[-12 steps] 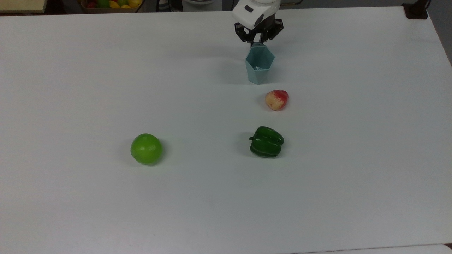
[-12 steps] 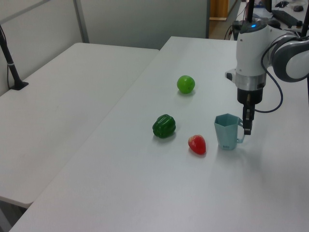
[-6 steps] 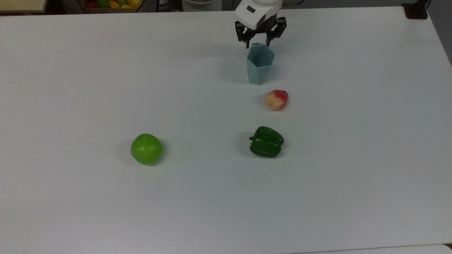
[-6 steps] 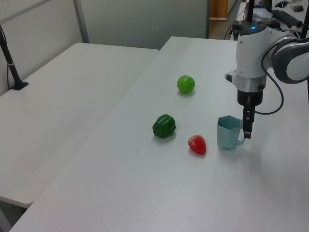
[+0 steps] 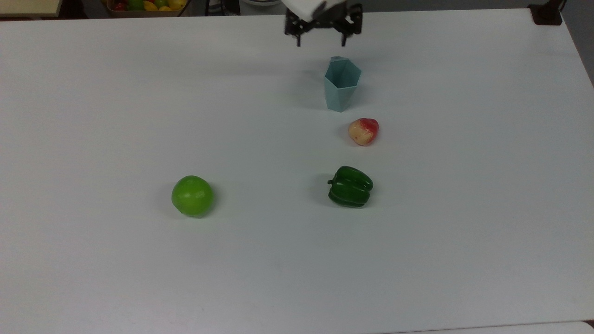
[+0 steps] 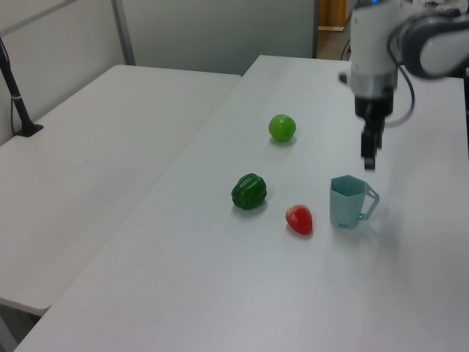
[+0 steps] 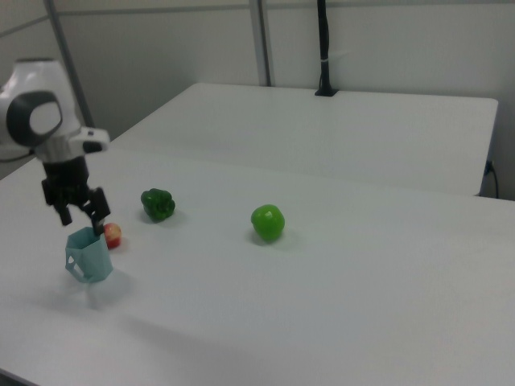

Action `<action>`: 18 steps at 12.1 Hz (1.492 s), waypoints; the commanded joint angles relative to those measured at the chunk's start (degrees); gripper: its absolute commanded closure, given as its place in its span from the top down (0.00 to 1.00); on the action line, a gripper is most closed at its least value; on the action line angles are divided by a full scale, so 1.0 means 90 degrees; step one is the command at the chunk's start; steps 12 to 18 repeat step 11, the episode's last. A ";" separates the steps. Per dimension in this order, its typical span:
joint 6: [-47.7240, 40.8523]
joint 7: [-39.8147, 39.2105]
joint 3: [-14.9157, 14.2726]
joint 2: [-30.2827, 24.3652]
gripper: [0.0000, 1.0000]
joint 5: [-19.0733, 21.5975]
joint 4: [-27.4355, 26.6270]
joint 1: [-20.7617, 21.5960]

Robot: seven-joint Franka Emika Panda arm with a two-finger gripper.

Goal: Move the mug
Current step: 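Open the gripper and lift it away from the mug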

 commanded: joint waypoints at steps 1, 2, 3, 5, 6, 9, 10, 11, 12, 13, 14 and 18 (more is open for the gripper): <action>-0.1086 -0.0476 0.0020 0.0001 1.00 -0.0046 0.1107 -0.1087; -0.1146 -0.0603 -0.0038 0.0002 1.00 -0.0046 0.1303 -0.1439; -0.1146 -0.0682 -0.0078 0.0011 1.00 -0.0065 0.1450 -0.1733; -0.1195 -0.1033 -0.0554 0.0060 1.00 -0.0065 0.1831 -0.1843; -0.1292 -0.1083 -0.0673 0.0128 1.00 -0.0065 0.2113 -0.1892; -0.1732 -0.1464 -0.0869 0.0500 1.00 -0.0065 0.2731 -0.1941; -0.1732 -0.1425 -0.0869 0.0471 1.00 -0.0065 0.2712 -0.1960; -0.1723 -0.1425 -0.0869 0.0480 1.00 -0.0065 0.2721 -0.1989; -0.1723 -0.1425 -0.0869 0.0480 1.00 -0.0065 0.2721 -0.1989; -0.1723 -0.1425 -0.0869 0.0480 1.00 -0.0065 0.2721 -0.1989; -0.1723 -0.1425 -0.0869 0.0480 1.00 -0.0065 0.2721 -0.1989; -0.1723 -0.1425 -0.0869 0.0480 1.00 -0.0065 0.2721 -0.1989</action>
